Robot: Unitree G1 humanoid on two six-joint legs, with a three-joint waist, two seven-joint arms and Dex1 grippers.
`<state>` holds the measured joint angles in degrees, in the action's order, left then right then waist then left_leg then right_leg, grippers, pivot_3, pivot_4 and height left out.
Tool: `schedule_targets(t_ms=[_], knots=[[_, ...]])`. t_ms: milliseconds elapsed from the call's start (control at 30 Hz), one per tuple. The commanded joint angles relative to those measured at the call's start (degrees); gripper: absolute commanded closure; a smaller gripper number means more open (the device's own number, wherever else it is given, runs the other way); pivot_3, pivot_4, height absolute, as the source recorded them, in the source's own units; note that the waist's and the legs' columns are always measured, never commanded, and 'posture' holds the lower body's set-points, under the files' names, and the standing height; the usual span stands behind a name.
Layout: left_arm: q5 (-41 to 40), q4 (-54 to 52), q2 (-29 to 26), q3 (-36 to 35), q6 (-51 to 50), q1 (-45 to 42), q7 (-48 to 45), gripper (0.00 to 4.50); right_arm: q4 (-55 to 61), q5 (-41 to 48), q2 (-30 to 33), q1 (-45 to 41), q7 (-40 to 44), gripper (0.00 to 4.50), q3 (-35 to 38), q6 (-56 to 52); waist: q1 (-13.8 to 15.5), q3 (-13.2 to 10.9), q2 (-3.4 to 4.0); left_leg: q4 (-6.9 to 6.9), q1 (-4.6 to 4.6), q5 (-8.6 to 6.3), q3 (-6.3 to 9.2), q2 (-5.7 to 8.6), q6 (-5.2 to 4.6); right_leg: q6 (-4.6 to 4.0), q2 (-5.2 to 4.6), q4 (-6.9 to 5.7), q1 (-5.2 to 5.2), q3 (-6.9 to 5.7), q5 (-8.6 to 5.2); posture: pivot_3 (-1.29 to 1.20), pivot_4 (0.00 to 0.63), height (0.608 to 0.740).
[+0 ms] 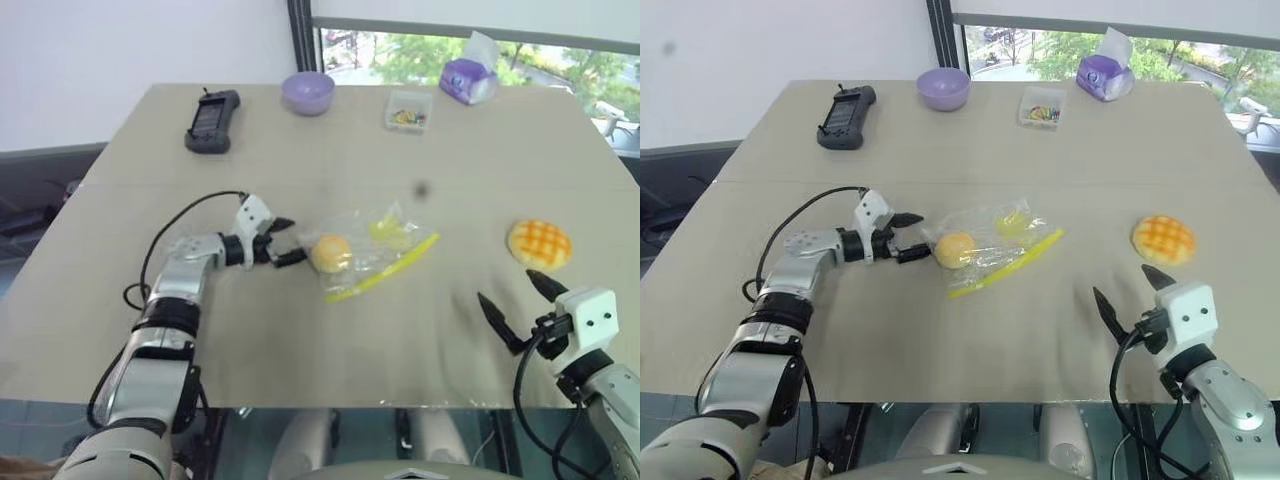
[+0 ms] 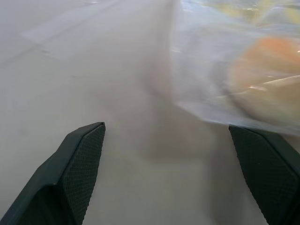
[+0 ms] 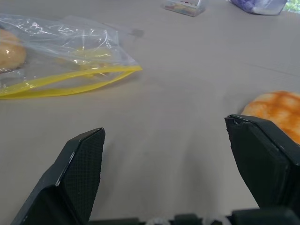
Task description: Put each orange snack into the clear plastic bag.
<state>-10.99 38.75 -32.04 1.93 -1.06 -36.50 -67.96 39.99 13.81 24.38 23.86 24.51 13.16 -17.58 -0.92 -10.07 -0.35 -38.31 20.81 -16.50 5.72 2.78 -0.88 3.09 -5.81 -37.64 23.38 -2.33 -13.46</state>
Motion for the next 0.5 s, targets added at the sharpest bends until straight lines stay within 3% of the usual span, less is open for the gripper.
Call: schedule_targets(t_ms=[33,300,500], knots=[[-0.03,-2.35,0.19,-0.40,0.17,-0.33,0.72,0.02,2.09,0.17,0.30,-0.63,-0.06,0.04,-0.19,0.03,0.31,-0.01,-0.04,-0.01,-0.01,0.00,-0.02,-0.01,-0.01,0.00,0.00,-0.05,0.02,0.02,0.00,0.00,0.150,0.740],[2.72,7.90,6.64,-0.82,-3.25,-11.68,11.52,0.02,1.83,-0.29,0.61,-1.86,-0.38,0.04,-0.06,-0.43,1.33,-0.14,-0.49,-0.17,0.04,0.00,0.00,0.01,-0.02,0.13,0.05,-0.14,0.02,0.00,0.06,0.00,0.150,0.740],[-0.06,10.96,5.73,-2.48,-7.44,-14.15,7.05,0.02,2.41,-0.13,0.76,-2.67,-0.46,0.04,-0.61,-1.85,-0.12,-0.15,-0.50,-0.14,0.05,-0.03,-0.25,0.02,-0.07,0.11,0.04,-0.12,0.13,0.24,0.07,0.00,0.150,0.740]])
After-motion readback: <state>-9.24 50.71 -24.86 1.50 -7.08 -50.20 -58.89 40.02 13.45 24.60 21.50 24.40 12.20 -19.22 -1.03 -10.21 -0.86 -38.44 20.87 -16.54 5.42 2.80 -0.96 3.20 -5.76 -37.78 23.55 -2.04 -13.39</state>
